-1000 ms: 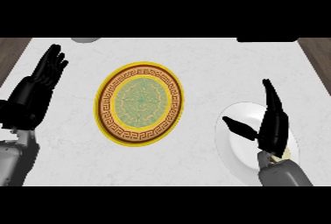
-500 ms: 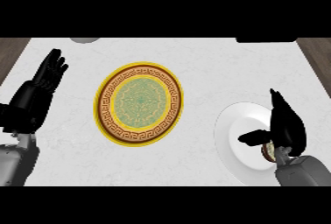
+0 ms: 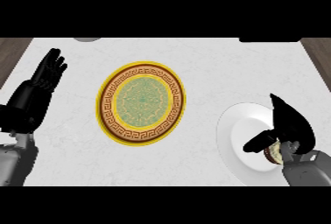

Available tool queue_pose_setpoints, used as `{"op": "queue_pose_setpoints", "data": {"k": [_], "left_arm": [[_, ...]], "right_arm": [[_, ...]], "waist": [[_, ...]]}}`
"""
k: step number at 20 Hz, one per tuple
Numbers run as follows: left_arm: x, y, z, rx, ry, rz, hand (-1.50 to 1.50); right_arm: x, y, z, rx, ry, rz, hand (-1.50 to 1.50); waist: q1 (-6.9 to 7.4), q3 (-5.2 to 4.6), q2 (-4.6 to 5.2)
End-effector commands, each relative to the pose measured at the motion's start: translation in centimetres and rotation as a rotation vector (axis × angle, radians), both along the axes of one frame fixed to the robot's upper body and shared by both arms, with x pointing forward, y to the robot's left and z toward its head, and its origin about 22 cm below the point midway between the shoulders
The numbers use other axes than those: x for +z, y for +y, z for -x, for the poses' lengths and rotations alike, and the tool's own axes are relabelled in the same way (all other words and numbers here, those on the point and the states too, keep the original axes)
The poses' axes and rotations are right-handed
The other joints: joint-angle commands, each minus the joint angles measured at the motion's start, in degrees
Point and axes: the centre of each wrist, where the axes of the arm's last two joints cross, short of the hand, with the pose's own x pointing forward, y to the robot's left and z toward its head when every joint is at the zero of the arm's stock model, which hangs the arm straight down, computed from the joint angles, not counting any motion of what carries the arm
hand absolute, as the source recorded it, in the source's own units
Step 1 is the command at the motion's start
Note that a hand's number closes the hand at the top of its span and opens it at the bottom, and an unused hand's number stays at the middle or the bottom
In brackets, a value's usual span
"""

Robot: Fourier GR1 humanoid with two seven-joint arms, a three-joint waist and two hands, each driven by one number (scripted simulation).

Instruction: Pick the cupcake from the plate and place it in the plate

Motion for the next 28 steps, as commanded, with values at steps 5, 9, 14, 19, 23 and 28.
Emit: {"op": "queue_pose_setpoints", "data": {"k": [5, 9, 14, 19, 23, 28], "left_arm": [[0.1, -0.2, -0.3, -0.009, 0.001, -0.009, 0.00], [0.0, -1.5, -0.6, -0.016, 0.008, 0.023, 0.00], [1.3, 0.7, 0.2, 0.001, -0.004, -0.003, 0.00], [0.1, 0.1, -0.4, 0.001, -0.003, 0.013, 0.00], [0.3, 1.3, -1.5, 0.002, 0.011, 0.000, 0.00], [0.3, -0.2, -0.3, 0.006, -0.002, 0.003, 0.00]], "right_arm": [[0.2, -1.1, -0.4, -0.161, 0.201, 0.154, -1.50], [-2.0, -1.6, 0.0, -0.181, 0.268, 0.121, -1.50], [-3.4, -3.3, 1.1, -0.200, 0.298, 0.112, -1.50], [-4.7, -2.3, 1.0, -0.199, 0.307, 0.078, -1.50], [-5.0, -4.0, 1.3, -0.192, 0.337, 0.058, -1.50], [-7.6, -5.1, 0.6, -0.230, 0.405, 0.103, -1.50]], "waist": [[0.18, 0.05, 0.16], [0.16, 0.10, 0.23], [0.30, 0.12, 0.10], [0.26, 0.12, 0.20], [-0.11, 0.12, 0.26], [0.43, 0.14, 0.25]]}}
